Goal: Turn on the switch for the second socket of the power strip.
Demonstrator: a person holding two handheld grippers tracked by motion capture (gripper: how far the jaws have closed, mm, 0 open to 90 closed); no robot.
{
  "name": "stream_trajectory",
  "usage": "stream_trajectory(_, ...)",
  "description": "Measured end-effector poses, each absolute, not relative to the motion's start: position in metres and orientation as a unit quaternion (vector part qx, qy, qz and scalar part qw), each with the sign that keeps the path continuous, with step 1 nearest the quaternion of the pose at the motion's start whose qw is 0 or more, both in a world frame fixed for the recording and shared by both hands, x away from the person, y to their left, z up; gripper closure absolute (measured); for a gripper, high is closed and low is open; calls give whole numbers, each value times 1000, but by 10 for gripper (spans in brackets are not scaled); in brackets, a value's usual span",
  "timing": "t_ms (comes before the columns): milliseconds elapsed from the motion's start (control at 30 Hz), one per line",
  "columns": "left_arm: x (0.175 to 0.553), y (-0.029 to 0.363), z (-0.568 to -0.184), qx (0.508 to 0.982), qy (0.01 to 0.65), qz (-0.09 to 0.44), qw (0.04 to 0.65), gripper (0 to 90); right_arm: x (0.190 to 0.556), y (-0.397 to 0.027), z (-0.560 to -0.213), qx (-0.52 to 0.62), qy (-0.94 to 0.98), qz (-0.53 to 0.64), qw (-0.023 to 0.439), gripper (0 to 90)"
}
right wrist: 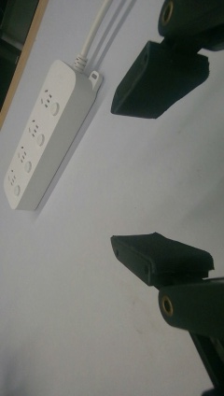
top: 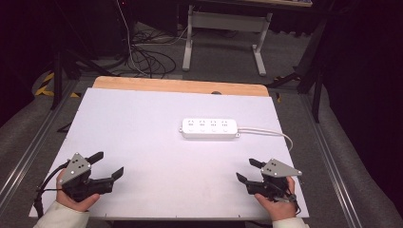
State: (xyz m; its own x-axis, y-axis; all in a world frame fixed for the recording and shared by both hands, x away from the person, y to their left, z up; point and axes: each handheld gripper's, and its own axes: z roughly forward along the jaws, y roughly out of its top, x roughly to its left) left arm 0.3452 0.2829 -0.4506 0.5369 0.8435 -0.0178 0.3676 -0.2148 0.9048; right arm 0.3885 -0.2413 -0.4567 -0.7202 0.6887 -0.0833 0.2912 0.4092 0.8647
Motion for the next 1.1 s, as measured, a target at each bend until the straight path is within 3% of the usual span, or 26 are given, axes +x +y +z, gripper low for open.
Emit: stream_trajectory(1100,338,276,-448,749,382,306,446,146,387,-236,-452,297,815,448,217,320)
